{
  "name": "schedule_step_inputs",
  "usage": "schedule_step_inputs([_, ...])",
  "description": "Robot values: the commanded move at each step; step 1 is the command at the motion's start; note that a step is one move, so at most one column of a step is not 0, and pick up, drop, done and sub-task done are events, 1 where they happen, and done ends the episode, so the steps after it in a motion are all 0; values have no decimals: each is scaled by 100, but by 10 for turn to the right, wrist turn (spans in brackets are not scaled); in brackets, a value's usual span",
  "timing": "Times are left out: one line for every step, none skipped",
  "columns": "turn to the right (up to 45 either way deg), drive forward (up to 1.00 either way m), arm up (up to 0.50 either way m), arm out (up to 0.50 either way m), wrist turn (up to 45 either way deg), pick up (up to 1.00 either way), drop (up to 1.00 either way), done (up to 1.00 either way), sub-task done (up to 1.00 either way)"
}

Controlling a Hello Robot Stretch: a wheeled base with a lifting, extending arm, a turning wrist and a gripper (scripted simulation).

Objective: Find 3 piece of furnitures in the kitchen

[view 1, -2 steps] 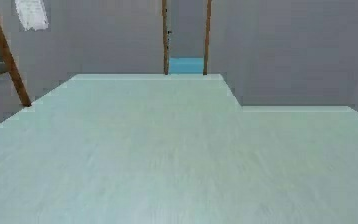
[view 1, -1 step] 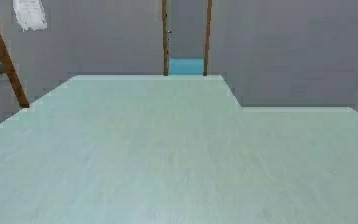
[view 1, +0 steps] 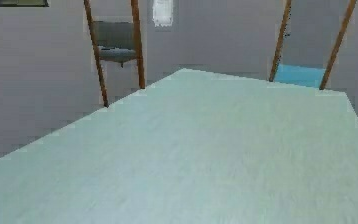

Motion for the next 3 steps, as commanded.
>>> schedule_step_inputs([0, 60, 0, 0, 0, 0, 0, 0, 0])
schedule_step_inputs([-120, 0, 0, 0, 0, 0, 0, 0, 0])
schedule_step_inputs([0, 100, 0, 0, 0, 0, 0, 0, 0])
